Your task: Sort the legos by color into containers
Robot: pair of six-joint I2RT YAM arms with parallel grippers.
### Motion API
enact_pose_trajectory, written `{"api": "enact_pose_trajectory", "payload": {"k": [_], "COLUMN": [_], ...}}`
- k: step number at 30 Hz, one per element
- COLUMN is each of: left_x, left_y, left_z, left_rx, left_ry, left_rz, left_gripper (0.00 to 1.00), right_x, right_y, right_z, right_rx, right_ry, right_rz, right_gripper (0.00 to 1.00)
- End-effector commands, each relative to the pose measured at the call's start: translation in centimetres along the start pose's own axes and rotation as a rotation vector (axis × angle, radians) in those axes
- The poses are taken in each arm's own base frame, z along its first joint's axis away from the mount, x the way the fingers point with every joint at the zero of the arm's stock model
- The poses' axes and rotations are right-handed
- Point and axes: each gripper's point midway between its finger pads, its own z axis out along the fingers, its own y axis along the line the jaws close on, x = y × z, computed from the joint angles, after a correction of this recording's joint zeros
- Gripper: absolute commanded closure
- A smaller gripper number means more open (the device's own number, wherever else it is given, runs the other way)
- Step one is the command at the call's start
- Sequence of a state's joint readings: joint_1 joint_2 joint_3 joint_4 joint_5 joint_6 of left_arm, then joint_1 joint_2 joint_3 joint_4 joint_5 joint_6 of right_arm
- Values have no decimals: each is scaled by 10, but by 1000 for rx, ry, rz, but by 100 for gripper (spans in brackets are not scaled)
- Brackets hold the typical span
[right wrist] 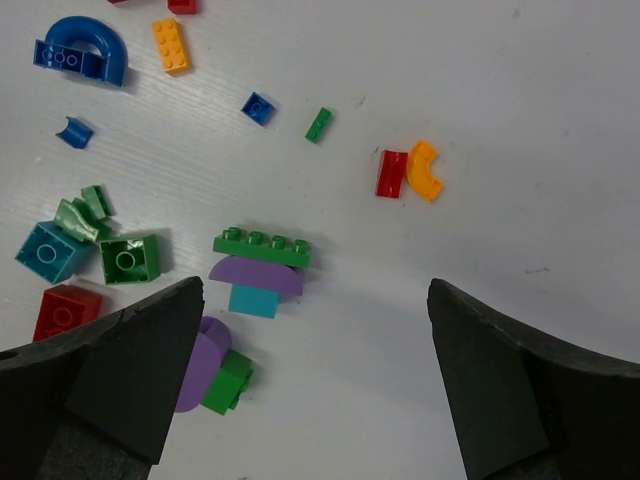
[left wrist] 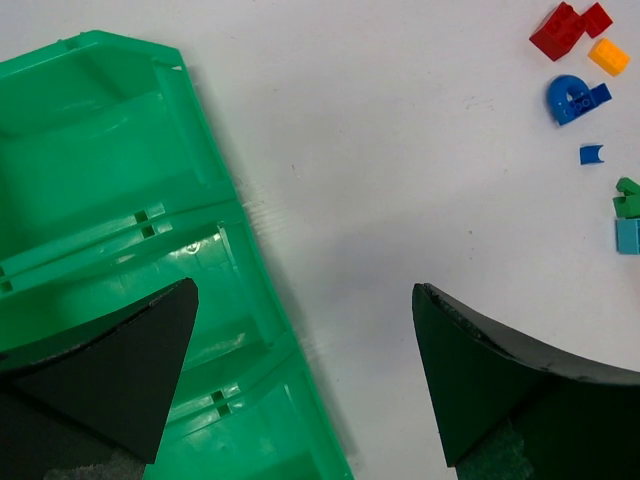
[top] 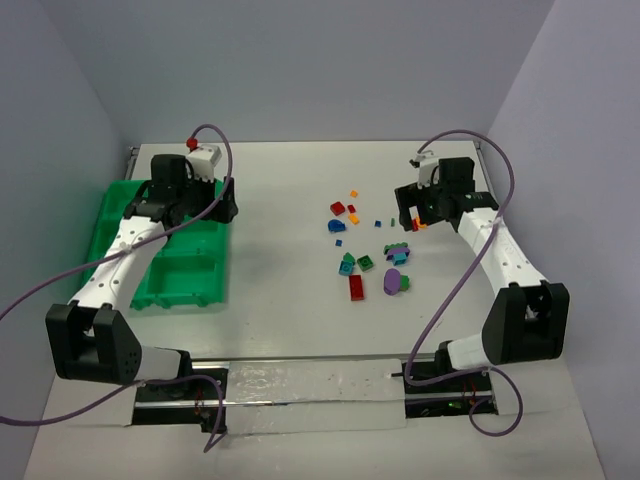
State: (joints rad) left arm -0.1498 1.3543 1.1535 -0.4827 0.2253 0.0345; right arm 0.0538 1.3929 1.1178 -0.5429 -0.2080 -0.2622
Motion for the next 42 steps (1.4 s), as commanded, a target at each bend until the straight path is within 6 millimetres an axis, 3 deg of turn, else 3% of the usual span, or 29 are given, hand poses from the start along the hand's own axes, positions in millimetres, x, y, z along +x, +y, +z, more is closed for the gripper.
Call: {"api": "enact_pose_trajectory", "payload": {"k": [1, 5, 14, 21, 26, 33, 42], "left_x": [-29, -42, -39, -38, -32, -25, -20], "left_y": [-4, -14, -38, -38, -40, -42, -43], "left_z": [2, 6, 18, 21, 24, 29, 34], "left_rx": [26, 56, 143, 141, 157, 172, 183], "left_ry": [-44, -58, -10, 11, 34, 70, 93], "left_rz": [45, 64, 91, 94, 91, 99, 94], "left_gripper": [1, 1, 1, 1, 1, 1, 1], "right_x": [-9, 6, 35, 42, 35, 39, 58], "right_y": [-15, -46, -93, -110, -120, -120, -81], "right_z": [-5, 0, 25, 61, 83, 101, 107], "right_rx": [1, -22, -106, -150, -177, -258, -346], "right_ry": [14, 89, 251, 300, 293, 335, 386], "right_rz": [-55, -79, -184, -268, -316, -375, -458], "right_gripper": [0, 0, 3, 30, 38, 37, 30]}}
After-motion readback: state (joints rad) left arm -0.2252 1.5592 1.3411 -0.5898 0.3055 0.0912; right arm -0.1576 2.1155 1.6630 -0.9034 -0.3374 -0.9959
